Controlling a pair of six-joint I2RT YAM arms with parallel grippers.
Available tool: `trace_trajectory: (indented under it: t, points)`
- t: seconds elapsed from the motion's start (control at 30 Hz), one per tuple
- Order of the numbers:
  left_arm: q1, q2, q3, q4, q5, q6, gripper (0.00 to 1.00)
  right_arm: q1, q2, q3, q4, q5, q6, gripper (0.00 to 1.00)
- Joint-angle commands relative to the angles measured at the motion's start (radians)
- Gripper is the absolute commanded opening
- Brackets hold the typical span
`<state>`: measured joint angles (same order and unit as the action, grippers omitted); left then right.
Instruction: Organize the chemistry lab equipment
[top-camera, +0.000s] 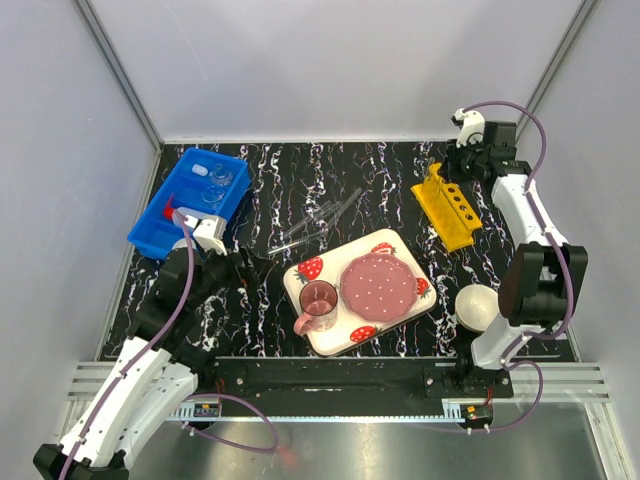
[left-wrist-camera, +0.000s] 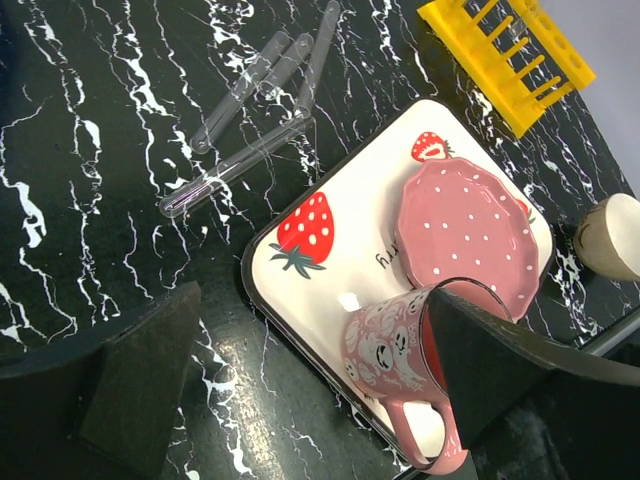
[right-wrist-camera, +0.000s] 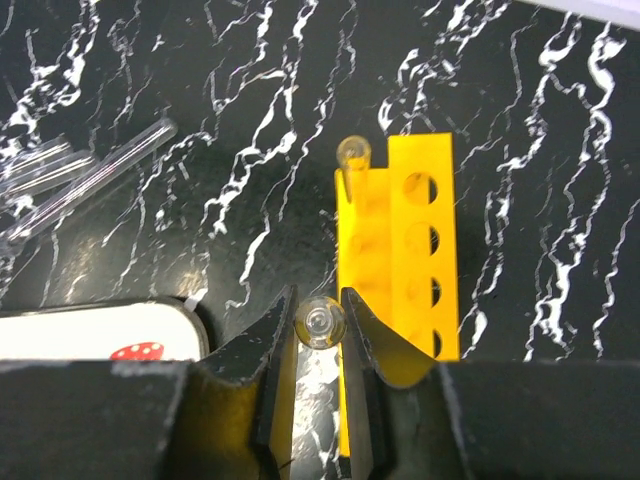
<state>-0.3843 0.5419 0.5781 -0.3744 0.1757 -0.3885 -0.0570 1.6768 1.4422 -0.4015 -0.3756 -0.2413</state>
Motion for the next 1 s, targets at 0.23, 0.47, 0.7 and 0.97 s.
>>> trace_trajectory:
  t: [0.23, 0.47, 0.7, 0.97]
  points:
    - [0.004, -0.017, -0.006, -0.001, -0.067, -0.012, 0.99, -0.006, 0.099, 0.168, 0.081, 0.055, -0.032, 0.27]
    - [0.005, -0.003, -0.003, -0.004, -0.068, -0.01, 0.99, -0.006, 0.156, 0.214, 0.075, 0.06, -0.027, 0.27]
    - [0.005, -0.007, -0.003, -0.009, -0.073, -0.01, 0.99, -0.006, 0.199, 0.242, 0.059, 0.046, -0.018, 0.27]
    - [0.005, -0.003, -0.003, -0.009, -0.071, -0.01, 0.99, -0.004, 0.196, 0.234, 0.056, 0.035, -0.007, 0.27]
